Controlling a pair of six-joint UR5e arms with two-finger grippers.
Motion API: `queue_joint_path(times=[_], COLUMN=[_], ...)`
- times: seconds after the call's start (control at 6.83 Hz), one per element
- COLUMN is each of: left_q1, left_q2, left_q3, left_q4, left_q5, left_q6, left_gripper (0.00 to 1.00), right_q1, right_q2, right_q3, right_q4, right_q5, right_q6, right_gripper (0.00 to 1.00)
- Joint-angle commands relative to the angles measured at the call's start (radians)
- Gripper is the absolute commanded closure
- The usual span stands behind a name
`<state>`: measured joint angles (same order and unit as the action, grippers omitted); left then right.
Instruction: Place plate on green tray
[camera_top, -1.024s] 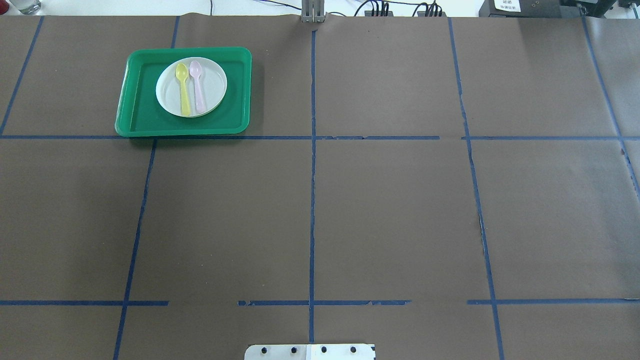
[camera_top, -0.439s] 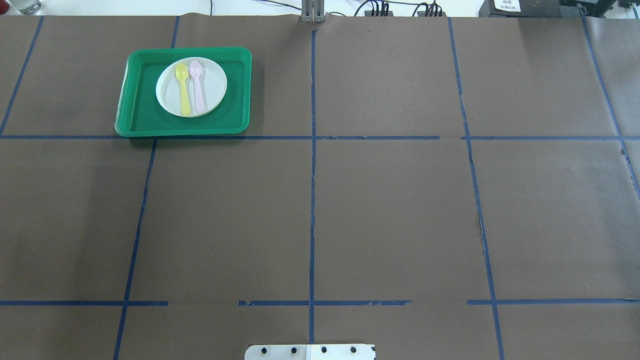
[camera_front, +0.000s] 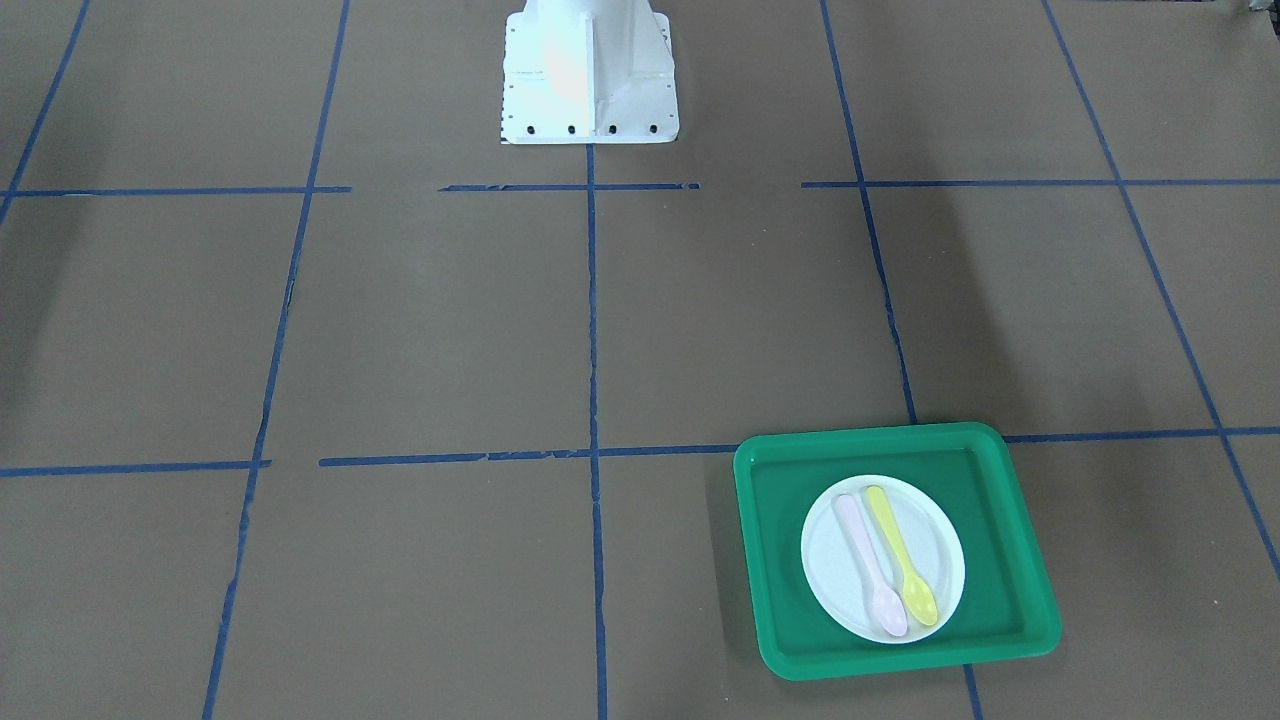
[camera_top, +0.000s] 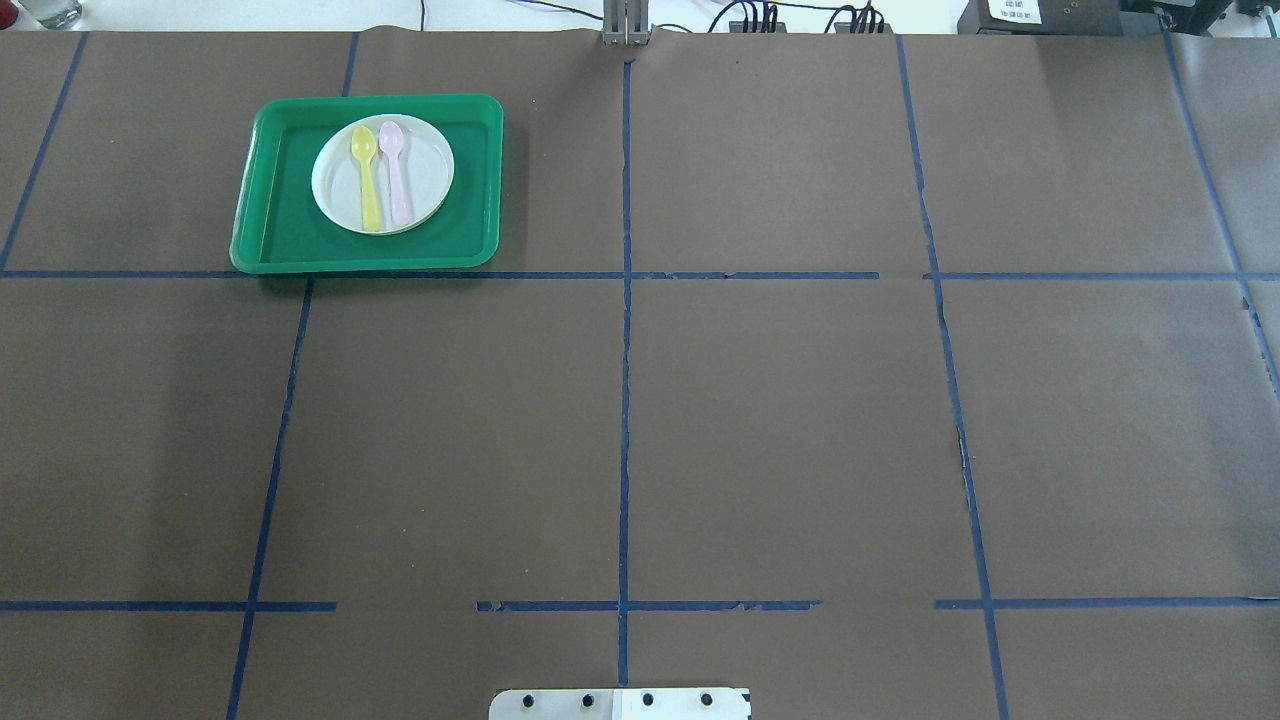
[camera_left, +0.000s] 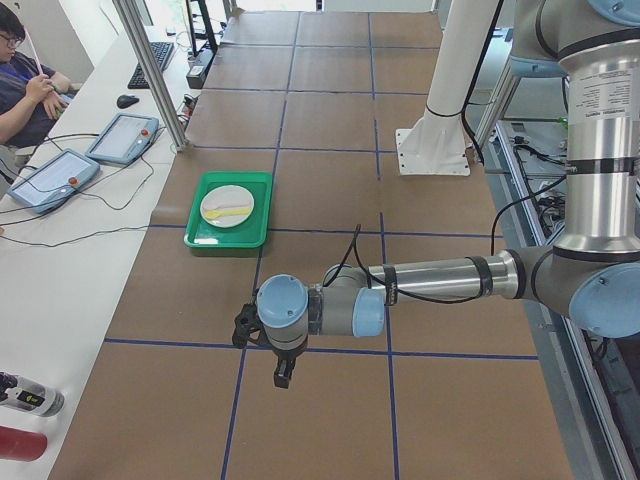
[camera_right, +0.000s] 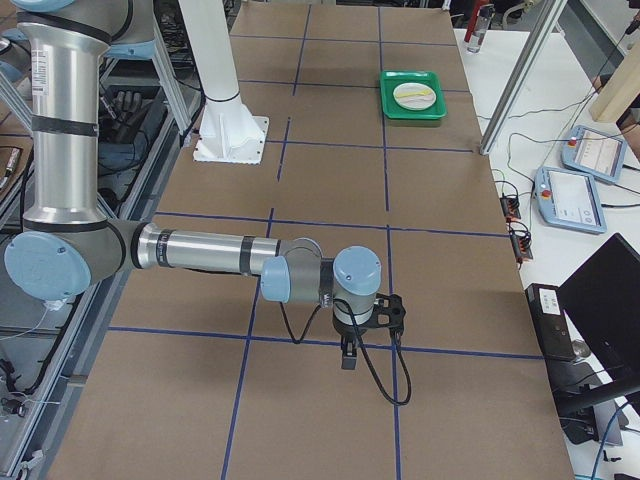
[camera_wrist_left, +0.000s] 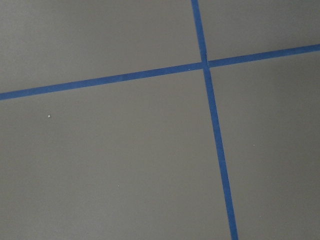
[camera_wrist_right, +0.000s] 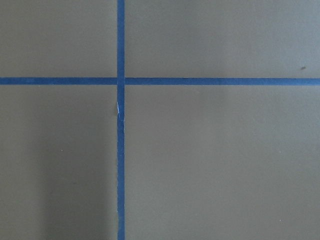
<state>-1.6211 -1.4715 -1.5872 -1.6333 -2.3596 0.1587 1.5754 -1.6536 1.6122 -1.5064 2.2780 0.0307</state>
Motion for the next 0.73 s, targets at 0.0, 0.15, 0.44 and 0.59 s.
queue_joint_path(times=[0.0, 0.15, 0.44, 0.59], left_q1=[-0.002, -0.002, 0.0, 0.0], left_q2=[-0.018, -0.021, -0.012, -0.01], left_q3=[-0.053, -0.054, -0.05, -0.048], left_q4=[0.081, 0.079, 0.079, 0.079], left_q5=[0.006, 0.007, 0.005, 0.005], left_q6=[-0.074, -0.102, -0.102, -0.102], left_gripper=[0.0, 0.0, 0.0, 0.0], right_q1=[0.0, 0.0, 0.0, 0.0], right_q2=[0.0, 0.0, 0.0, 0.0], right_q3=[0.0, 0.0, 0.0, 0.0], right_q4=[0.0, 0.0, 0.0, 0.0], right_q5=[0.0, 0.0, 0.0, 0.0], right_q6=[0.0, 0.0, 0.0, 0.0], right_gripper=[0.0, 0.0, 0.0, 0.0])
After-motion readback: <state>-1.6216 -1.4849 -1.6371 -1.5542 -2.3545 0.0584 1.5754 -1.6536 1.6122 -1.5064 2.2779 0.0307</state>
